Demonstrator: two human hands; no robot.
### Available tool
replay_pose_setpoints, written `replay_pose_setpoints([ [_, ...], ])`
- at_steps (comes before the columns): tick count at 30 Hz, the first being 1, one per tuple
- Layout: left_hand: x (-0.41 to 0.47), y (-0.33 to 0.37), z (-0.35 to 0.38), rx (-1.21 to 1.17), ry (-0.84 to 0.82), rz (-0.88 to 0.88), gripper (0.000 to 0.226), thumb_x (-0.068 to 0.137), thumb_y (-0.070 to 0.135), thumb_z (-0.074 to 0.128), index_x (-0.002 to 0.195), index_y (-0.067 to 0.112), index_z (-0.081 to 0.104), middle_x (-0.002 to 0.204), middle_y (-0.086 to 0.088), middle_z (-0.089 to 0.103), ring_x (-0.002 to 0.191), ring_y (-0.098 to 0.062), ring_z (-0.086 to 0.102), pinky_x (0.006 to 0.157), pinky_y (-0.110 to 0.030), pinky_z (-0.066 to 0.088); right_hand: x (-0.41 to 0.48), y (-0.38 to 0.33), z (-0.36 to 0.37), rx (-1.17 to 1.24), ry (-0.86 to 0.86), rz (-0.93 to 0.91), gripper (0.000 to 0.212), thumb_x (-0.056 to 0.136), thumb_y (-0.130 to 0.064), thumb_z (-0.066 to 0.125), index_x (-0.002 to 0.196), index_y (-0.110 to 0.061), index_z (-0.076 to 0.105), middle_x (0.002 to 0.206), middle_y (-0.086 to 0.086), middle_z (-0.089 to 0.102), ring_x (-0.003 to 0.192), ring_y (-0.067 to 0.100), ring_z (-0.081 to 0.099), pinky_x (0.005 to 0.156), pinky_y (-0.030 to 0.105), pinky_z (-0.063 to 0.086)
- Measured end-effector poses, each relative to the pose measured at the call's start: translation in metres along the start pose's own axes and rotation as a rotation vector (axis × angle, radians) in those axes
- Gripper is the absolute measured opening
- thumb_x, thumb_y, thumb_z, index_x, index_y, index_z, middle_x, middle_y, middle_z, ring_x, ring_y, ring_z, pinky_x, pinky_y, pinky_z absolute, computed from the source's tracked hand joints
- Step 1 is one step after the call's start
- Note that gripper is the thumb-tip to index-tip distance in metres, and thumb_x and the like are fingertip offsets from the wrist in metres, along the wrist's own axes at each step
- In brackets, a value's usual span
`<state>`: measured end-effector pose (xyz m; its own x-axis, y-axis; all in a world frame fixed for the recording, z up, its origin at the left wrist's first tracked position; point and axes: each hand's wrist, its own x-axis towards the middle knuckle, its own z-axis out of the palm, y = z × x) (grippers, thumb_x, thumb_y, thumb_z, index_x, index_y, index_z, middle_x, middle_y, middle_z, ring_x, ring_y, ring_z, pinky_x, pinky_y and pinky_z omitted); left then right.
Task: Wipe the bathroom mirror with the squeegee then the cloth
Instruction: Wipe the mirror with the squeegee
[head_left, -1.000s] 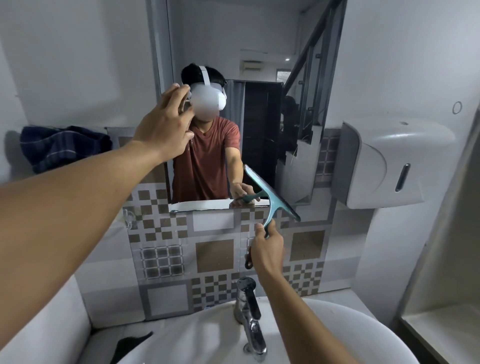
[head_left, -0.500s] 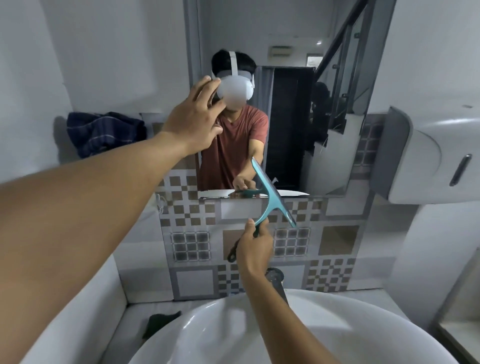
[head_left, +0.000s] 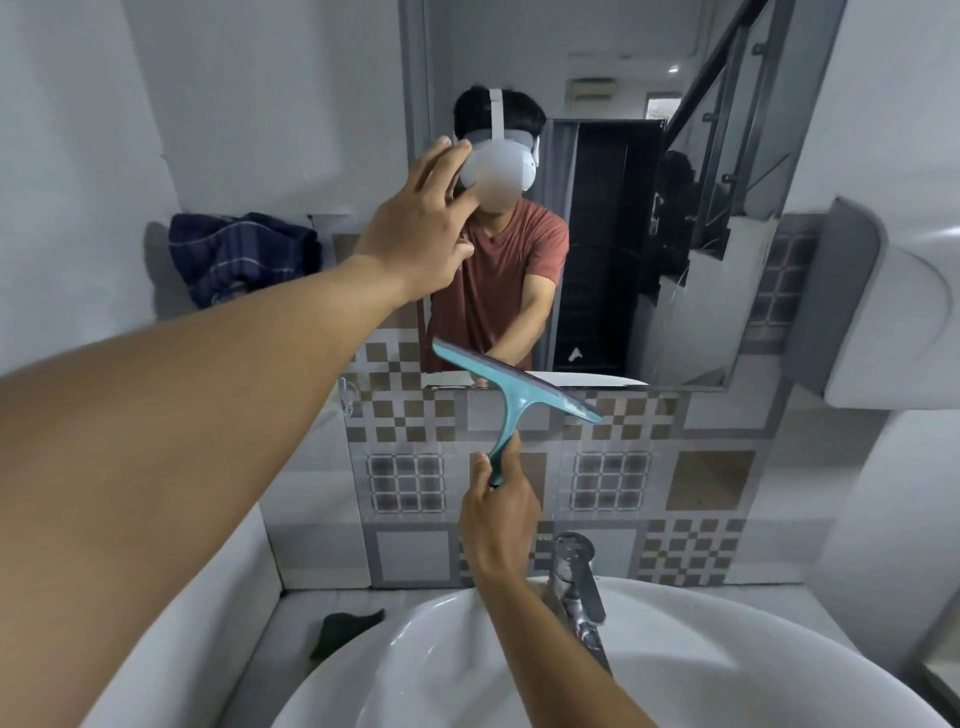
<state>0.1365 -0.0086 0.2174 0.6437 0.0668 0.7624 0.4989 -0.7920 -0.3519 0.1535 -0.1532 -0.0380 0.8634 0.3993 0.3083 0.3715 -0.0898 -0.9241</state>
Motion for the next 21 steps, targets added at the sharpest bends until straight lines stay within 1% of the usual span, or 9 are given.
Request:
replay_pose_setpoints([
  [2,0.000,0.000,0.000,-0.004,-0.004,-0.001,0.061,0.088,0.033,0.070,0.139,0.008,0.050,0.161,-0.015,0.021,0.151,-0.035,0.012,0.096,-0.055,0.052,0.000,0.000,-0.004,-0.017,-0.022,-0.006,0.042,0.105,-0.032,0.045,0.147,-0.025,0.046,0.077,0.000,0.060,0.068,0.012,0.056,0.055,0.025,0.042],
  [6,0.000,0.001,0.001,-0.018,-0.007,-0.007,0.062,0.088,0.031,0.070,0.141,0.008,0.048,0.161,-0.016,0.021,0.151,-0.035,0.011,0.096,-0.056,0.052,0.000,0.006,-0.017,-0.164,-0.058,-0.024,0.052,0.106,-0.030,0.043,0.156,-0.031,0.030,0.086,0.002,0.060,0.074,0.013,0.057,0.056,0.025,0.041],
  [8,0.000,0.002,0.001,-0.020,-0.007,-0.011,0.062,0.088,0.030,0.070,0.141,0.008,0.048,0.161,-0.016,0.020,0.152,-0.035,0.011,0.095,-0.056,0.053,0.000,0.006,-0.022,-0.254,-0.075,-0.029,0.053,0.106,-0.032,0.041,0.157,-0.035,0.026,0.091,0.000,0.060,0.077,0.013,0.058,0.057,0.026,0.042],
  [10,0.000,0.002,0.001,-0.026,-0.011,-0.014,0.062,0.087,0.030,0.071,0.141,0.008,0.048,0.161,-0.016,0.020,0.152,-0.035,0.010,0.095,-0.057,0.053,0.000,0.004,-0.025,-0.287,-0.090,-0.024,0.052,0.107,-0.033,0.040,0.157,-0.036,0.025,0.095,-0.001,0.060,0.078,0.012,0.057,0.060,0.027,0.047],
  [13,0.000,0.003,0.001,-0.030,-0.012,-0.015,0.063,0.088,0.029,0.071,0.142,0.009,0.047,0.161,-0.016,0.020,0.152,-0.035,0.010,0.096,-0.057,0.052,-0.001,-0.001,-0.027,-0.319,-0.097,-0.019,0.051,0.107,-0.032,0.040,0.156,-0.034,0.027,0.095,0.000,0.060,0.080,0.014,0.059,0.069,0.036,0.057],
  [15,-0.001,0.003,0.000,-0.032,-0.014,-0.016,0.064,0.088,0.028,0.071,0.143,0.010,0.045,0.161,-0.016,0.020,0.152,-0.036,0.010,0.096,-0.057,0.052,0.000,0.000,-0.029,-0.341,-0.098,-0.019,0.050,0.107,-0.032,0.040,0.155,-0.033,0.030,0.095,0.000,0.059,0.079,0.013,0.058,0.071,0.038,0.058],
  [18,-0.001,0.004,-0.001,-0.034,-0.016,-0.014,0.064,0.088,0.027,0.072,0.143,0.010,0.045,0.161,-0.017,0.020,0.152,-0.036,0.010,0.096,-0.056,0.053,-0.001,0.002,-0.035,-0.380,-0.115,-0.021,0.050,0.107,-0.030,0.041,0.156,-0.031,0.030,0.095,0.000,0.057,0.075,0.011,0.055,0.064,0.030,0.054],
  [19,-0.002,0.004,-0.001,-0.034,-0.015,-0.009,0.064,0.088,0.026,0.071,0.143,0.009,0.045,0.160,-0.017,0.021,0.152,-0.036,0.010,0.096,-0.055,0.053,-0.002,0.003,-0.038,-0.390,-0.119,-0.018,0.050,0.107,-0.029,0.041,0.155,-0.031,0.031,0.097,0.001,0.056,0.076,0.012,0.057,0.065,0.032,0.055],
  [21,-0.003,0.005,0.000,-0.037,-0.007,-0.003,0.062,0.088,0.023,0.071,0.143,0.008,0.045,0.159,-0.019,0.022,0.151,-0.037,0.011,0.097,-0.055,0.052,-0.002,0.003,-0.043,-0.419,-0.130,-0.014,0.048,0.107,-0.029,0.041,0.154,-0.030,0.033,0.098,0.002,0.055,0.081,0.017,0.061,0.072,0.038,0.059],
])
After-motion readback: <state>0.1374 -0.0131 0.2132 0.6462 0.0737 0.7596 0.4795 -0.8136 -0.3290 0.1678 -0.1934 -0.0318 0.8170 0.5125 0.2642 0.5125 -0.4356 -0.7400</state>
